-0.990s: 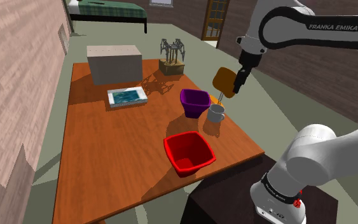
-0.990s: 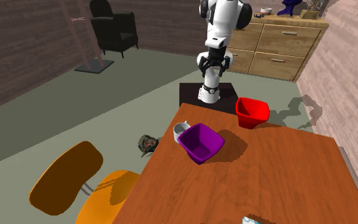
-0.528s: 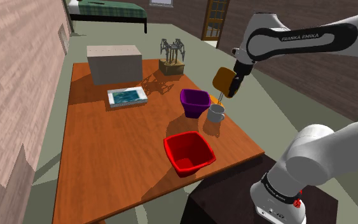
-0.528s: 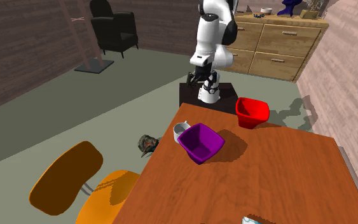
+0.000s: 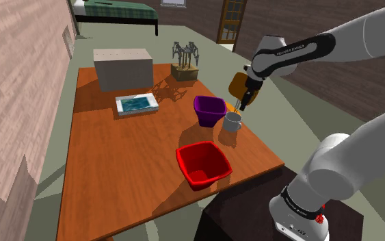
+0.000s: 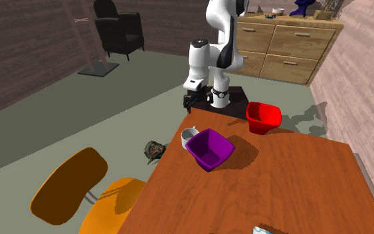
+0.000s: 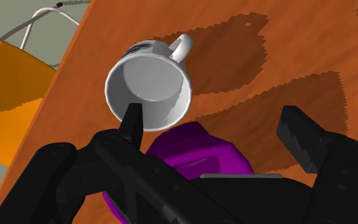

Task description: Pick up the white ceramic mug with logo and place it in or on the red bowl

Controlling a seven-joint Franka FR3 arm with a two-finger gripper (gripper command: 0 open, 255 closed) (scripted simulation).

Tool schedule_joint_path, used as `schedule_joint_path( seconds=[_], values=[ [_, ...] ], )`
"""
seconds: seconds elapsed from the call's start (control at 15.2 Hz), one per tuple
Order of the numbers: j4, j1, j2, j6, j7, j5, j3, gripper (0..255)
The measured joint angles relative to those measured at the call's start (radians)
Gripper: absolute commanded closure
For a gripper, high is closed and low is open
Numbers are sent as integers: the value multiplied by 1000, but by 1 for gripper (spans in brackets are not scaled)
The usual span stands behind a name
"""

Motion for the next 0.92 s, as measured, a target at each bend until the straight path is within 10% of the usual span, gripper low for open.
schedule_joint_path(
  seconds=[0.46,0.92],
  values=[
    [132,33,327,147,-290,251,-119,0],
    [250,-28,569,199,-513,496,-87,0]
  ],
)
